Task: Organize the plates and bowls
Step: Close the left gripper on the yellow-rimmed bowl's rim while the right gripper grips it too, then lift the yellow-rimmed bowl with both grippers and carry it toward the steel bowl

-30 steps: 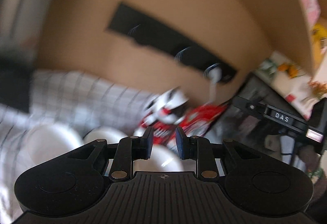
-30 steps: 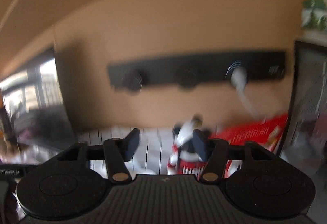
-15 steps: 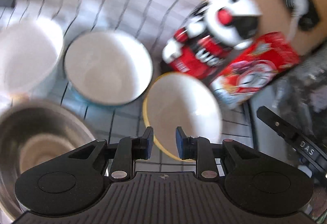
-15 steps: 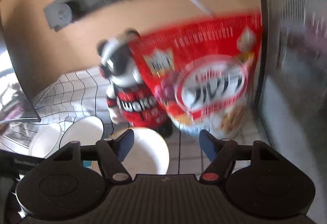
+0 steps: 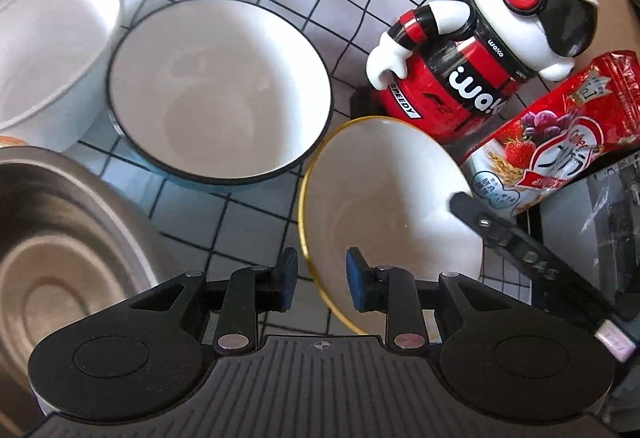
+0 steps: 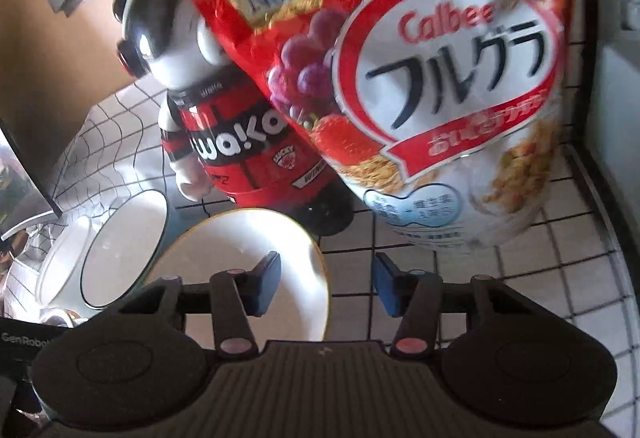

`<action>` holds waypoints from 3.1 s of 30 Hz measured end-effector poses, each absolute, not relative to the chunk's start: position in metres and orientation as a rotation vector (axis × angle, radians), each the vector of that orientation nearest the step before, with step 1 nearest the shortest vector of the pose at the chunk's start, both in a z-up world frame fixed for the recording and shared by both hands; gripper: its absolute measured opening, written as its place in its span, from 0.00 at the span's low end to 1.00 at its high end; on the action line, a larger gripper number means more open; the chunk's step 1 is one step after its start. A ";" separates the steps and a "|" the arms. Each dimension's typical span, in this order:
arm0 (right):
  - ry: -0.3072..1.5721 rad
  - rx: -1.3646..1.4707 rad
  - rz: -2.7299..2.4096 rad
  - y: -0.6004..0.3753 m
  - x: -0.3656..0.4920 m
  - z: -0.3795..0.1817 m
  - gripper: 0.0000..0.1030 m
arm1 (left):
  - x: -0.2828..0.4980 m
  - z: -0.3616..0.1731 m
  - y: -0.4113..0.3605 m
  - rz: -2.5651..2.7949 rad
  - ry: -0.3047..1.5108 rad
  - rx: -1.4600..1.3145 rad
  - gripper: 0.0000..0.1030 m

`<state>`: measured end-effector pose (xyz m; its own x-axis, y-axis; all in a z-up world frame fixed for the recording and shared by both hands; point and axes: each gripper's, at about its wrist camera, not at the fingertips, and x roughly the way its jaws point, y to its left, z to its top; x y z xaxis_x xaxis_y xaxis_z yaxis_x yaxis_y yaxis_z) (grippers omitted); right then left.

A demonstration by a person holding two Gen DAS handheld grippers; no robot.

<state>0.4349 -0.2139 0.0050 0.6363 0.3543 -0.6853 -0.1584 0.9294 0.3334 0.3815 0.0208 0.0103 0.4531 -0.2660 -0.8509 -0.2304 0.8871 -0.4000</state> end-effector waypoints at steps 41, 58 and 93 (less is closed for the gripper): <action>0.967 0.288 0.454 -0.225 0.414 -0.029 0.40 | 0.379 -0.025 -0.017 -0.113 1.169 -0.436 0.27; 0.965 0.353 0.370 -0.249 0.376 -0.008 0.40 | 0.339 -0.008 -0.050 -0.207 1.220 -0.336 0.27; 1.076 0.213 0.413 -0.170 0.231 -0.021 0.40 | 0.212 -0.018 0.015 -0.326 1.310 -0.254 0.25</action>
